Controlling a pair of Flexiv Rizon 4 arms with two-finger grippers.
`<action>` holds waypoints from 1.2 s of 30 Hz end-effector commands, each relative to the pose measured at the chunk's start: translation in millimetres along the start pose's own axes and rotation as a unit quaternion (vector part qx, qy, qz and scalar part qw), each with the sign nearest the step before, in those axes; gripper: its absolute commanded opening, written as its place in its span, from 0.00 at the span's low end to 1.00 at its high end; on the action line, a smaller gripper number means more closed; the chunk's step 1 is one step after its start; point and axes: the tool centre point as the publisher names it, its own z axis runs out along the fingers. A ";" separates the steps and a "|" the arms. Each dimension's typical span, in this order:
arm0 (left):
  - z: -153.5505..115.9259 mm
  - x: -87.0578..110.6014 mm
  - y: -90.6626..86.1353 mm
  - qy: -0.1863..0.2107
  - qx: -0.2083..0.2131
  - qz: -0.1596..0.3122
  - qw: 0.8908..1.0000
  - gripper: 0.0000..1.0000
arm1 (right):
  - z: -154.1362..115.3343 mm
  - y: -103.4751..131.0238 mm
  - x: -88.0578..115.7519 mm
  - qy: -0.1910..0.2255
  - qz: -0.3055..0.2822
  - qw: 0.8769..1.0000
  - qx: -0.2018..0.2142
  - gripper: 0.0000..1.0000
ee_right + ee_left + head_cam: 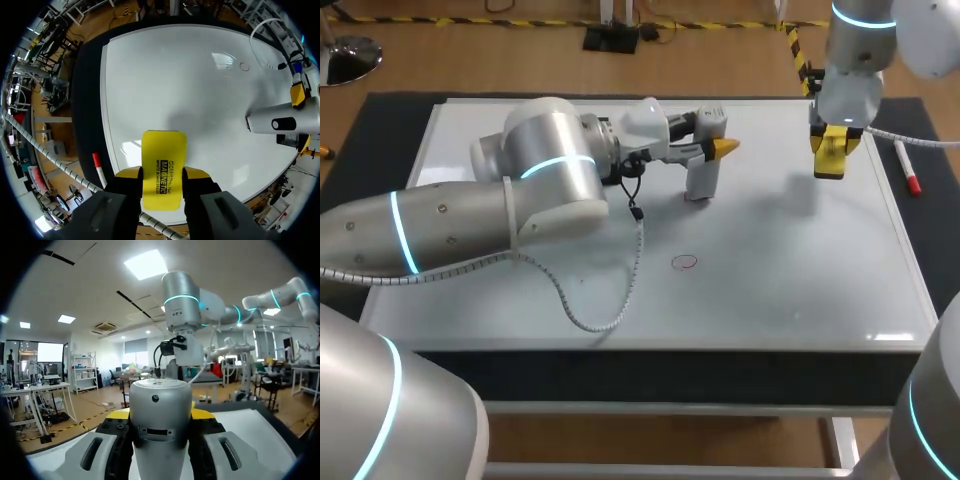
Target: Pick up the inspection probe, press it on each red-marked spot on the whiteboard one by one, put down the probe, pick up the eraser, and wipe off all the red marks.
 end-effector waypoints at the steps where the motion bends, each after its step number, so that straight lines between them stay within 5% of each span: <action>1: 2.9 -0.1 3.6 -0.004 0.004 0.000 1.000 0.00 | -0.5 -0.5 0.9 0.001 -0.001 1.000 0.001 0.00; 36: 0.0 -2.9 4.9 0.001 -0.003 0.000 1.000 0.00 | -0.5 -0.5 0.9 0.001 -0.001 1.000 0.001 0.00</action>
